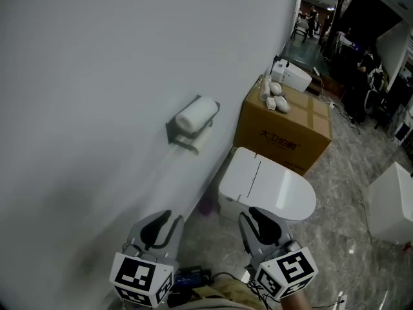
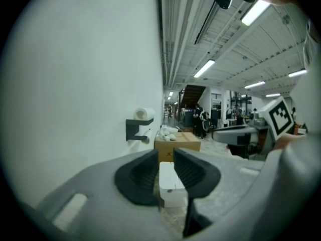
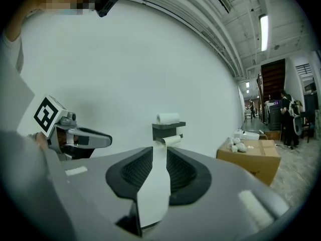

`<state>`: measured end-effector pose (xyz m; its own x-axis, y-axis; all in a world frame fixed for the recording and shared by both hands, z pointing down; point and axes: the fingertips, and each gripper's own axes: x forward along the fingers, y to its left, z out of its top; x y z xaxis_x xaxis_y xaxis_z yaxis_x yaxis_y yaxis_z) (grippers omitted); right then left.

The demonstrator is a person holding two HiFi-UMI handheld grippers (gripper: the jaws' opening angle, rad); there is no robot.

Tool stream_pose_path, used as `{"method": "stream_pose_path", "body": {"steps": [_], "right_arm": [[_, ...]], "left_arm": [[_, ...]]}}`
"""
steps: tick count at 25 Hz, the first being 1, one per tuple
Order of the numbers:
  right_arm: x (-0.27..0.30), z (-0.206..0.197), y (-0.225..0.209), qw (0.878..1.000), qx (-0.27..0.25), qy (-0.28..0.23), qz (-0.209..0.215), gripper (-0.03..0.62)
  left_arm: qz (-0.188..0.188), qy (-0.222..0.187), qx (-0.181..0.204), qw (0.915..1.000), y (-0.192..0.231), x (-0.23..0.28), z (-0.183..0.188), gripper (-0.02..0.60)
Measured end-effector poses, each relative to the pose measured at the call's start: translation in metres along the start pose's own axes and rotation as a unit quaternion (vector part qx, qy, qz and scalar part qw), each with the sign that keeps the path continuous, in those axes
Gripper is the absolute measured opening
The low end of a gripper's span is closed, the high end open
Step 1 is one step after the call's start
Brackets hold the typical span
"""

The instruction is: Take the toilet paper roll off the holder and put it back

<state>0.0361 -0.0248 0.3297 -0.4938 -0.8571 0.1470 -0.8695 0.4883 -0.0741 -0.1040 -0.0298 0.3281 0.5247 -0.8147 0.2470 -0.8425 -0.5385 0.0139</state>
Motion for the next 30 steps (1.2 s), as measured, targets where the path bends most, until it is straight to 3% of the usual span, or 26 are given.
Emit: {"method": "stream_pose_path", "body": {"steps": [12, 30], "right_arm": [[0.007, -0.003, 0.01, 1.0, -0.021, 0.001, 0.013, 0.074], [0.062, 0.013, -0.044, 0.999, -0.025, -0.006, 0.041, 0.074]], "left_arm": [[0.002, -0.001, 0.014, 0.9999, 0.007, 0.0, 0.002, 0.091], [0.01, -0.001, 0.031, 0.9995, 0.026, 0.072, 0.033, 0.107]]}}
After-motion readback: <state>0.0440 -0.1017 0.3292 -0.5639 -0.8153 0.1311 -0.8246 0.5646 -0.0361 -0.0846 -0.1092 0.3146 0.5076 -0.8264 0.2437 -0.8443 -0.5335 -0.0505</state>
